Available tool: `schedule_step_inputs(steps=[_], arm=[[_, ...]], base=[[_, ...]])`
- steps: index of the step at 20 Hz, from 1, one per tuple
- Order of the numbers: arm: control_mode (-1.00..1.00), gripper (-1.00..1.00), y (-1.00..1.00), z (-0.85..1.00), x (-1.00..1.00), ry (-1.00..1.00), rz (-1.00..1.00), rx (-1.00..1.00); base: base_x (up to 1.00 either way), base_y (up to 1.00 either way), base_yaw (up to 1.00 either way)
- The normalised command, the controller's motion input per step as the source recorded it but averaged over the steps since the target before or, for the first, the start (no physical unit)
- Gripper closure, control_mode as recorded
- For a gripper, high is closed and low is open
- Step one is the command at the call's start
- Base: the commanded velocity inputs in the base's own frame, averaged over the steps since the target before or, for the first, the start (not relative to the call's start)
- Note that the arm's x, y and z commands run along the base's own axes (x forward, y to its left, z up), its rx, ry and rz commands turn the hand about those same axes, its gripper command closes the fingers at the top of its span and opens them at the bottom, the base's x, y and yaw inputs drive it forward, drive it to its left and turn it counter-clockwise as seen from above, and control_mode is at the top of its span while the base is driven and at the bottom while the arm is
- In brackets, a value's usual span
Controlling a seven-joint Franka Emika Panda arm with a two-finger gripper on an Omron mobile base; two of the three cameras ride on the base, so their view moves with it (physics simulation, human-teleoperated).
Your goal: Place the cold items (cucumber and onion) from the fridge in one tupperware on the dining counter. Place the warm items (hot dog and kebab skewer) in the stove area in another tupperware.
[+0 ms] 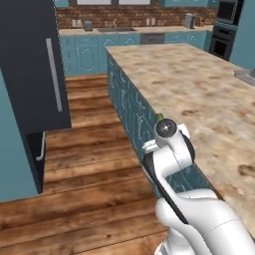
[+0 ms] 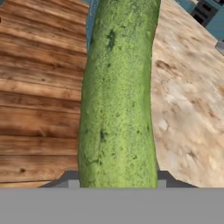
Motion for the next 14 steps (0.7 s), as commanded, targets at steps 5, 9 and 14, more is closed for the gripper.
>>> schedule_step_inputs(steps=[5,9,14], arm=[[1.00,1.00,0.00,0.00,0.00,0.00,0.00,0.00],[1.00,1.00,0.00,0.00,0.00,0.00,0.00,0.00],[1.00,1.00,0.00,0.00,0.00,0.00,0.00,0.00]], base=[[-1.00,0.00,-0.07],[-1.00,-0.09,-0.07],[-1.00,-0.16,-0.07]])
